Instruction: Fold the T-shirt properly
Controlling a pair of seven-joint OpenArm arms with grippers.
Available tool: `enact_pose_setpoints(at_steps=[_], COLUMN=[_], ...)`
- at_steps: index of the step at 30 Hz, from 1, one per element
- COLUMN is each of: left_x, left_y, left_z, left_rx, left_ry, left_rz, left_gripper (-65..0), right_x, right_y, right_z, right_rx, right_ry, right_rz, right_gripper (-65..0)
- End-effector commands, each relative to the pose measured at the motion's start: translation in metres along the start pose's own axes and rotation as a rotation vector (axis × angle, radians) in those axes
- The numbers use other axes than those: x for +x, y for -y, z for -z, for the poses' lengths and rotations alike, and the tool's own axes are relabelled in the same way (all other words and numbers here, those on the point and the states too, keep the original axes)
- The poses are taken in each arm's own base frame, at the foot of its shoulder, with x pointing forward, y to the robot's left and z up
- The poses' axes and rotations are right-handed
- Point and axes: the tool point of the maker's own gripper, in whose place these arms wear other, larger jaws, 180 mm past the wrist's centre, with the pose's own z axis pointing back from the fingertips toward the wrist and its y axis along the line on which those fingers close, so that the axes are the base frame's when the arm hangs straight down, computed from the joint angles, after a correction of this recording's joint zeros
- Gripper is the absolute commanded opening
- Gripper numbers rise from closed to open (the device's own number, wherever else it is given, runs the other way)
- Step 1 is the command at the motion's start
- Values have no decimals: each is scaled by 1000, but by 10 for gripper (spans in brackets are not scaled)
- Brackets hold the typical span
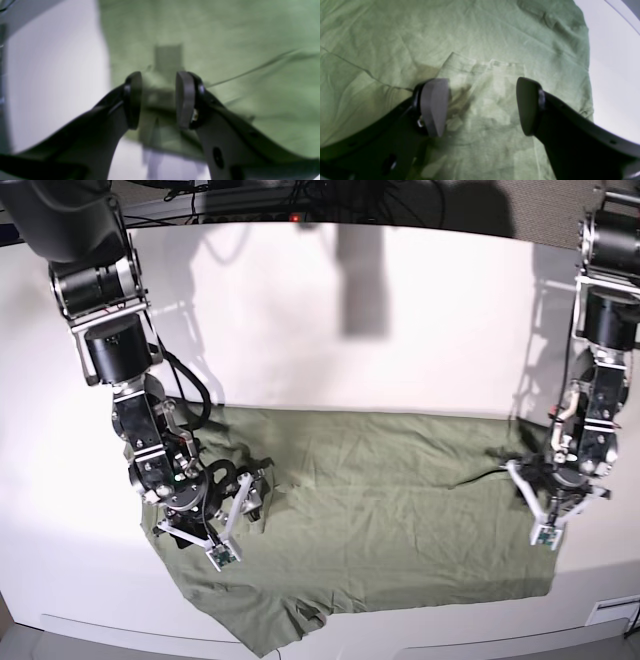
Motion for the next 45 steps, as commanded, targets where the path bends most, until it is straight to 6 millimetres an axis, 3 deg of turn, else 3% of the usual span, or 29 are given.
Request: enact_pose_setpoints(at_steps=[1, 3, 5, 9, 14, 20, 28, 34, 37, 40, 45], left_x=[24, 16, 7, -13, -26, -27, -13, 26, 42, 45, 40], left_y=[-30, -43, -41, -10, 28, 44, 35, 23, 26, 34, 20], left_z=[-9, -16, -23, -29, -18, -2, 18, 17, 16, 20, 27], left_rx=[56, 52, -19, -171, -202, -179, -151, -134, -139, -139, -91], left_ry=[49, 22, 2, -21, -27, -23, -7, 69, 134, 165, 122], left_rz=[6, -15, -40, -109, -101, -56, -82, -88, -95, -79, -18], left_gripper=[-435, -435, -435, -435, -435, -435, -435, -435, -436, -502, -511], right_x=[29, 30, 30, 33, 35, 32, 32, 32, 32, 32, 28], right_y=[15, 15, 15, 14, 9, 9, 9, 9, 8, 8, 9], right_z=[-4, -4, -4, -4, -2, -2, -2, -2, -2, -2, -2], right_rx=[-29, -29, -29, -27, -19, -18, -18, -18, -17, -17, -18], right_ry=[71, 73, 77, 89, 93, 75, 76, 76, 75, 74, 53], right_rz=[-3, -3, -3, -2, 1, 1, 2, 2, 2, 3, 2], right_gripper=[-235, -235, -235, -235, -235, -235, -235, -235, -235, -235, -235])
